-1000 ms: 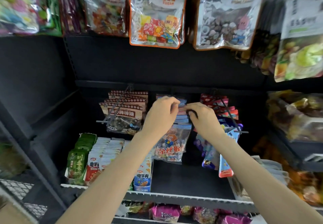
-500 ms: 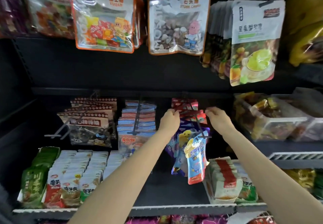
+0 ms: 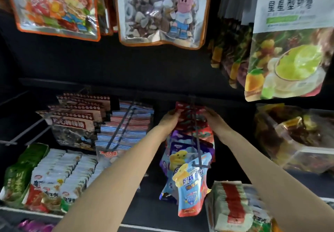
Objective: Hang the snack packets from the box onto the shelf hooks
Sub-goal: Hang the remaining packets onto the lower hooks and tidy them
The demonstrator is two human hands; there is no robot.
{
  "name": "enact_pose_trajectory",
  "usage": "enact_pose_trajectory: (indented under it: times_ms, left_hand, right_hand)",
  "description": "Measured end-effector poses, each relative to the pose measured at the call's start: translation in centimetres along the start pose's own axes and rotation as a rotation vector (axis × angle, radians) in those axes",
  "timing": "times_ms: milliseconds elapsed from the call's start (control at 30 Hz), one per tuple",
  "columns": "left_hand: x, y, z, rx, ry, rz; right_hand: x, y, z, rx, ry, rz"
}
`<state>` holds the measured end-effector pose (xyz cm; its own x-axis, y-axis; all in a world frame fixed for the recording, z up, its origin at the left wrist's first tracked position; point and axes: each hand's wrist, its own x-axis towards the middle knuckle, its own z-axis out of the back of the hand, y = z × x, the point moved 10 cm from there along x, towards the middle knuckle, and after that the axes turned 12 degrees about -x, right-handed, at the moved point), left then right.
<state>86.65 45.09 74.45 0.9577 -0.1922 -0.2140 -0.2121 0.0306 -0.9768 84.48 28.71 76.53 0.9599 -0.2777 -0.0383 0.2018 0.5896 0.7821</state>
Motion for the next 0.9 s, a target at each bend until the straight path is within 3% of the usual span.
enact_pose_trajectory:
  times_ms: [100,167,300,600,900]
  left_hand:
    - [1.2,-1.5,1.6,0.15,-0.106,-0.069]
    - [1.8,-2.9,1.4,0.306,-0.088,-0.157]
    - [2.8,-4.3,0.5,0.379,-0.042,-0.233]
    - [4.3,-4.0,0.8,0.246,-0.073,-0.224]
    - [4.2,-3.5,0.8,0.184,-0.069,-0.21]
  right_hand:
    - [1.2,-0.4,1.1,-0.116,-0.058,0.012]
    - [1.6,-0.3,1.8,-0.21,-0.088,-0.003]
    - [2.7,0.3,2.1,-0.244,-0.116,-0.015]
    - [5.1,-1.1,1.8,-0.024,-0.147,-0.094]
    - [4.5,-1.4,1.8,0.018,-0.125,-0.071]
